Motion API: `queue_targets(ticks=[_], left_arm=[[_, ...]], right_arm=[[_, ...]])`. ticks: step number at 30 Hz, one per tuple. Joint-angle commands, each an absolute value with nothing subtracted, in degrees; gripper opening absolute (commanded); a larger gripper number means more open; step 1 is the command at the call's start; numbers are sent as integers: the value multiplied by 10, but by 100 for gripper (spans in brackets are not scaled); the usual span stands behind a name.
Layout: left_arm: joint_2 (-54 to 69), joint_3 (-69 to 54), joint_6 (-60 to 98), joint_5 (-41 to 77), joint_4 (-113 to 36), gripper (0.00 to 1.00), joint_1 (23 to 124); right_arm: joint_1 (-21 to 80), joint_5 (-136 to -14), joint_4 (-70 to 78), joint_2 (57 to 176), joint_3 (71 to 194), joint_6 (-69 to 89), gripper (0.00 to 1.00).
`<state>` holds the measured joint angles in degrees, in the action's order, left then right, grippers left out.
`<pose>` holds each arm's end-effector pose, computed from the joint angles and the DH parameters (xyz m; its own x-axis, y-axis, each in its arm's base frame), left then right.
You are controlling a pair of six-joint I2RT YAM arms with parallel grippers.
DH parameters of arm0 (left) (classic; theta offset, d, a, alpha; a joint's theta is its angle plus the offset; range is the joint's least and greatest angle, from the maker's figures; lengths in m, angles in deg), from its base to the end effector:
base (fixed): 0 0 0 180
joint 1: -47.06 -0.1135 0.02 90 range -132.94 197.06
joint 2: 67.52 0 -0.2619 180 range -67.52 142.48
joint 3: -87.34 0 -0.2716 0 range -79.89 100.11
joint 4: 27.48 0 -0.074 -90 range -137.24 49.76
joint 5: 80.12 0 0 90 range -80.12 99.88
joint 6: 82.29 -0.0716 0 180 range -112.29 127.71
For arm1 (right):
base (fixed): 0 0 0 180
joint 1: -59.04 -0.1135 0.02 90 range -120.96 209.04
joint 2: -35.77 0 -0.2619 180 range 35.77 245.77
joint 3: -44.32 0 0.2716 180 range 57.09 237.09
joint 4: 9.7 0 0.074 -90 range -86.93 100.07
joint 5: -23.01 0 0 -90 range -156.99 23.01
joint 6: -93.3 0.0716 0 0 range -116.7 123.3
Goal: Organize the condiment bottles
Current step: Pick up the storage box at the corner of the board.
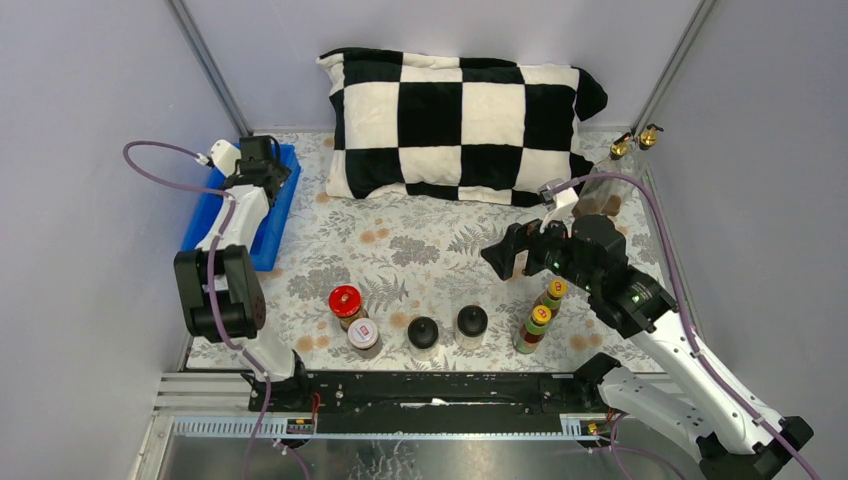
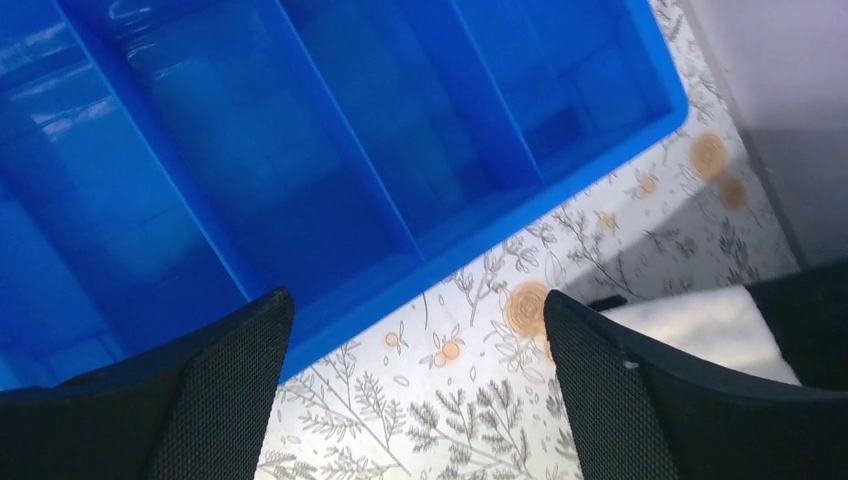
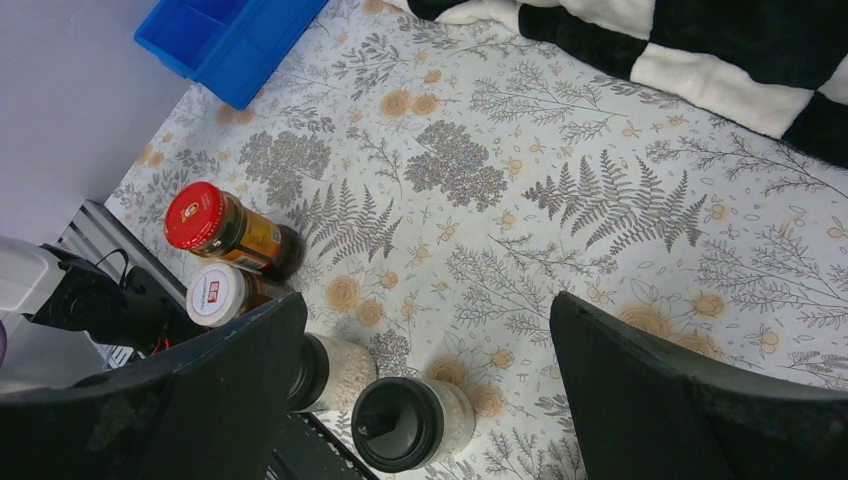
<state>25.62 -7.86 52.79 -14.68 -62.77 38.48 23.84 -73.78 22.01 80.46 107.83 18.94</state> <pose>0.3948 0.0897 0.2396 -0.1750 -0.6777 -0.7142 -0.7890 0.5305 -0.3100 0.1850 0.1408 0.3529 -0.3552 0.0770 -0.9316 -0.5927 0.7521 0.2882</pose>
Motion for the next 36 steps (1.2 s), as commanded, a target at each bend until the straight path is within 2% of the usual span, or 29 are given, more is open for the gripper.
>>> queue_targets(ticks=[1,9,20,30,33,36], left_arm=[[296,-44,570,-177,-602,99,371],[379,-10,620,-156,-602,99,334],[404,-32,673,-156,-589,99,311],[473,36,690,-173,-623,97,304],[486,48,689,-174,-624,95,304],[496,56,688,-178,-625,89,304]], right_arm=[[236,-764,197,808,1087,193,100],[236,-768,187,836,1077,188,100],[236,-778,164,900,1081,184,100],[236,-779,163,903,1077,180,100],[236,-776,165,903,1078,178,100],[237,-775,161,903,1075,178,100]])
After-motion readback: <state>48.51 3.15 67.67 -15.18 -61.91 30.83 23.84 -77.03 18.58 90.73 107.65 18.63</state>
